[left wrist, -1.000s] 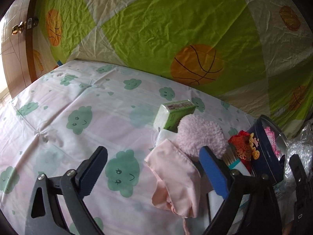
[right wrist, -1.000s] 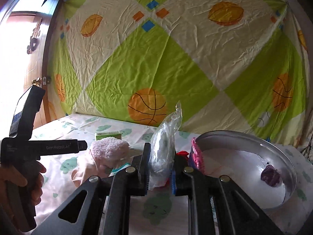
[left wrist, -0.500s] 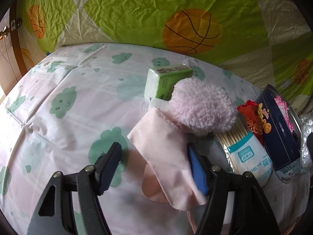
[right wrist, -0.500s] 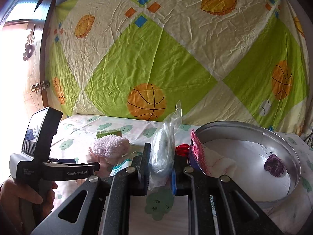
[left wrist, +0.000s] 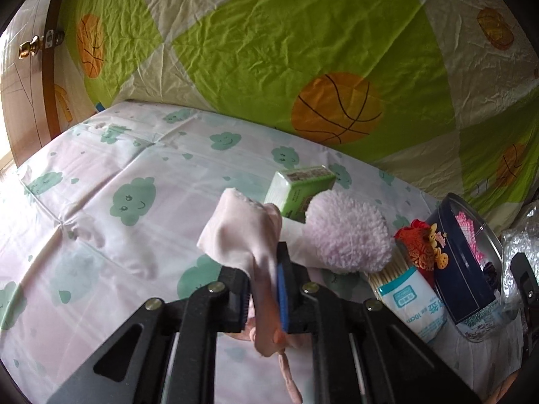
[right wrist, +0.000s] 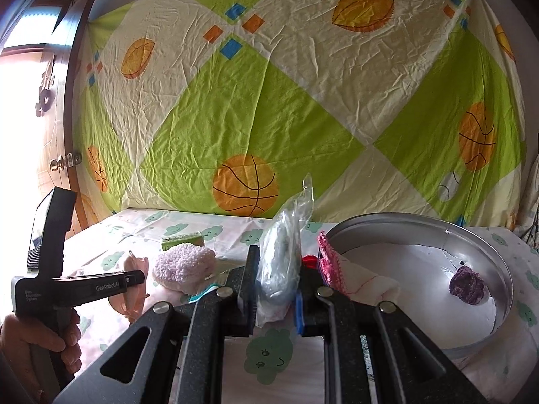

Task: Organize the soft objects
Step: 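Carry the pink fabric and plastic bag in both tools over the tin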

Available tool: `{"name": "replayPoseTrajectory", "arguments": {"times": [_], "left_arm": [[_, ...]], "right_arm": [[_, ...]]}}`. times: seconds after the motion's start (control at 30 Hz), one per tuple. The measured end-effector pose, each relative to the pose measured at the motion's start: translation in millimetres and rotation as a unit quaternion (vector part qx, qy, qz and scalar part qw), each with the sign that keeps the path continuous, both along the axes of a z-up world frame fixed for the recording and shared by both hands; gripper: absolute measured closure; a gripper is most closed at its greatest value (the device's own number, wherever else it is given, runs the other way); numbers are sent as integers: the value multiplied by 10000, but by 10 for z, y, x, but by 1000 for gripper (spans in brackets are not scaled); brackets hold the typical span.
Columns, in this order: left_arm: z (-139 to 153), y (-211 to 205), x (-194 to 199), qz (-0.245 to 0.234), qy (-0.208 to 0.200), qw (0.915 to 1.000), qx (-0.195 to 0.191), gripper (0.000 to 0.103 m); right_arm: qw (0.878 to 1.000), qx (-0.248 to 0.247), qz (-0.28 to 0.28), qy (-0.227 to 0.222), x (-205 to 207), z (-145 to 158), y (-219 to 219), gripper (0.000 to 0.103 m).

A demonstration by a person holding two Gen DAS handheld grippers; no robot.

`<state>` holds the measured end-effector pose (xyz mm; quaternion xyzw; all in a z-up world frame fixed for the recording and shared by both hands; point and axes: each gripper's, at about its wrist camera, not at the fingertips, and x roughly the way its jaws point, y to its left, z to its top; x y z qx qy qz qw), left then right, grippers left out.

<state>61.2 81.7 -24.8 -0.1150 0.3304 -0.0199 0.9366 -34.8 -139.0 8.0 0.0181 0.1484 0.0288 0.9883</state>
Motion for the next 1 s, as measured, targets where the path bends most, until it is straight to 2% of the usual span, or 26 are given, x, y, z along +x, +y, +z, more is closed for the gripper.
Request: {"name": "replayPoseTrajectory", "arguments": {"times": [0.1, 0.23, 0.33, 0.7, 1.0], "left_arm": [[113, 26, -77, 149, -482, 9987, 92, 92], [262, -7, -201, 227, -1149, 9927, 298, 92], [328, -19, -258, 268, -1449, 9885, 346, 92], [373, -194, -371, 263, -1707, 9848, 184, 92], [377, -606, -457, 7, -1695, 9850, 307, 92]], "right_arm": [[9999, 64, 1, -116, -37, 36, -24, 85], [9996, 64, 20, -278, -83, 88, -41, 85], [9992, 16, 44, -398, -120, 118, -41, 85], [9973, -305, 78, -668, -215, 135, -130, 85], [9964, -324, -112, -776, -262, 160, -363, 85]]}}
